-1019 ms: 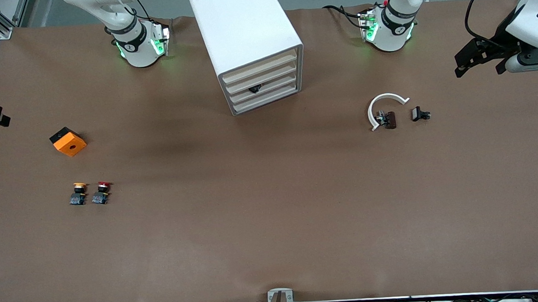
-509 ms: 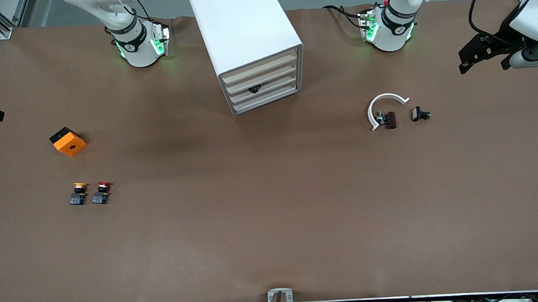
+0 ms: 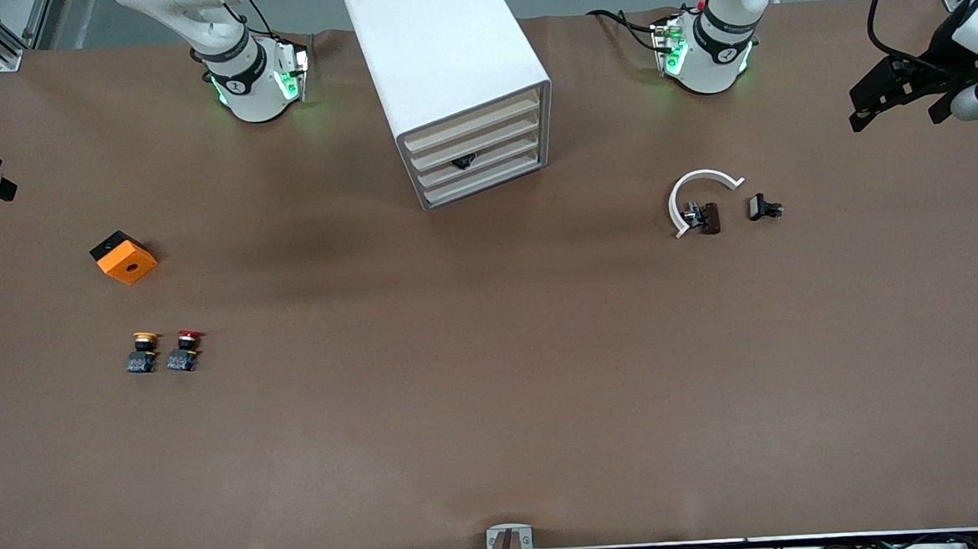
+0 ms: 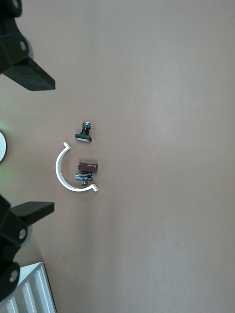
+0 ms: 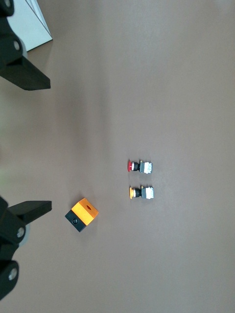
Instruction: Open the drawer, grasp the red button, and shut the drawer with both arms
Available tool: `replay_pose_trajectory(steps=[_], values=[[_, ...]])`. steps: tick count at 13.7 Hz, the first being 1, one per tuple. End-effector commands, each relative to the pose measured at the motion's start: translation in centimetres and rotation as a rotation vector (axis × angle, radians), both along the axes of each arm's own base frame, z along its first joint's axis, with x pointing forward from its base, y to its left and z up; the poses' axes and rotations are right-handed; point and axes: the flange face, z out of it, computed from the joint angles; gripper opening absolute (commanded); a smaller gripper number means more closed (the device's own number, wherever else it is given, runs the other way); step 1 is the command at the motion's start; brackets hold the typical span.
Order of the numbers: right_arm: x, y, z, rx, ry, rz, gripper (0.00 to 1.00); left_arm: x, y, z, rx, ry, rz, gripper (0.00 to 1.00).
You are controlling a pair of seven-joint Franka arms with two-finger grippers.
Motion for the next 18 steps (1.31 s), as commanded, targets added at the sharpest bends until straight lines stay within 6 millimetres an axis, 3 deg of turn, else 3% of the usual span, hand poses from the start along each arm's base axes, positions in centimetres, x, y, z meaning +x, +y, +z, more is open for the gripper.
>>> replay_pose_trajectory(steps=[1,18], values=[[-0.58,0.23,0.0,0.011,-0.016,0.013,1.0,0.19,0.22,0.57,0.018,0.008,0.004,1.0],[-0.58,0.73,0.07,-0.03,-0.013,0.032,1.0,0.19,0.24,0.34,0.02,0.02,0.0,1.0]])
